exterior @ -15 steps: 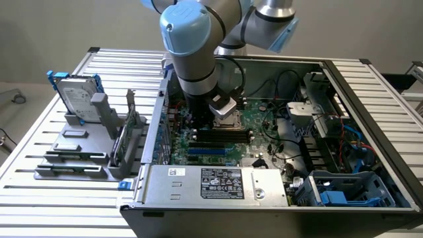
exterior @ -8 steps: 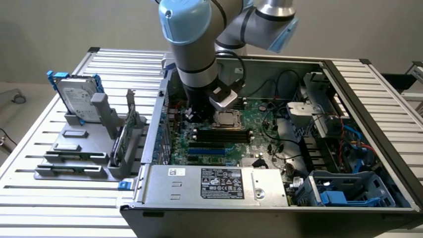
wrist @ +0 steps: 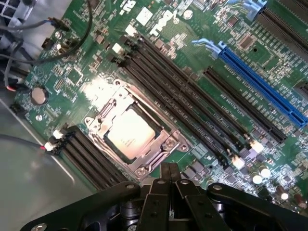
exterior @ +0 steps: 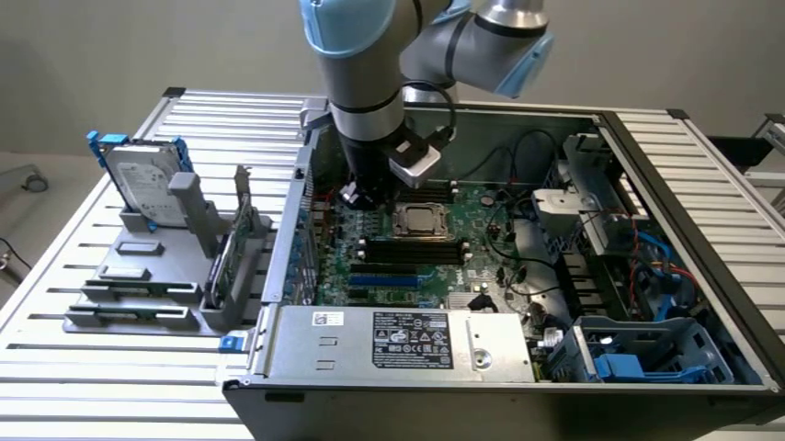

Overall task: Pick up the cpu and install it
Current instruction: 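Install the first cpu locking lever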

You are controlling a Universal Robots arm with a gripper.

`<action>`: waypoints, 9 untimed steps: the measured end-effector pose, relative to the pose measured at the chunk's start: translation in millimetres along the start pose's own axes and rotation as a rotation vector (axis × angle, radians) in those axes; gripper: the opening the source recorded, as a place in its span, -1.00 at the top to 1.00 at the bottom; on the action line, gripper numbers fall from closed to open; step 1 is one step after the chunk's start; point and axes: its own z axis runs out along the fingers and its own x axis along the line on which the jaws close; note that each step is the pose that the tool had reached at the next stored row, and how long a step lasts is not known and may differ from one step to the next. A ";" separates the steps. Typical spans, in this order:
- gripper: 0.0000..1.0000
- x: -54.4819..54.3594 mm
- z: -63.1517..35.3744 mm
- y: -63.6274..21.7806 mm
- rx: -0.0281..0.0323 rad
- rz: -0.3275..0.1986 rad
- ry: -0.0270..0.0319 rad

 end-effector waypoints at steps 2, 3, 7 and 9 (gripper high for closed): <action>0.79 1.2 -1.6 -1.1 0.0031 -0.018 -0.0032; 0.79 1.8 -2.5 -1.7 0.0044 -0.027 -0.0048; 0.79 4.1 -6.2 -3.8 0.0091 -0.065 -0.0124; 0.79 5.1 -8.4 -4.8 0.0104 -0.083 -0.0169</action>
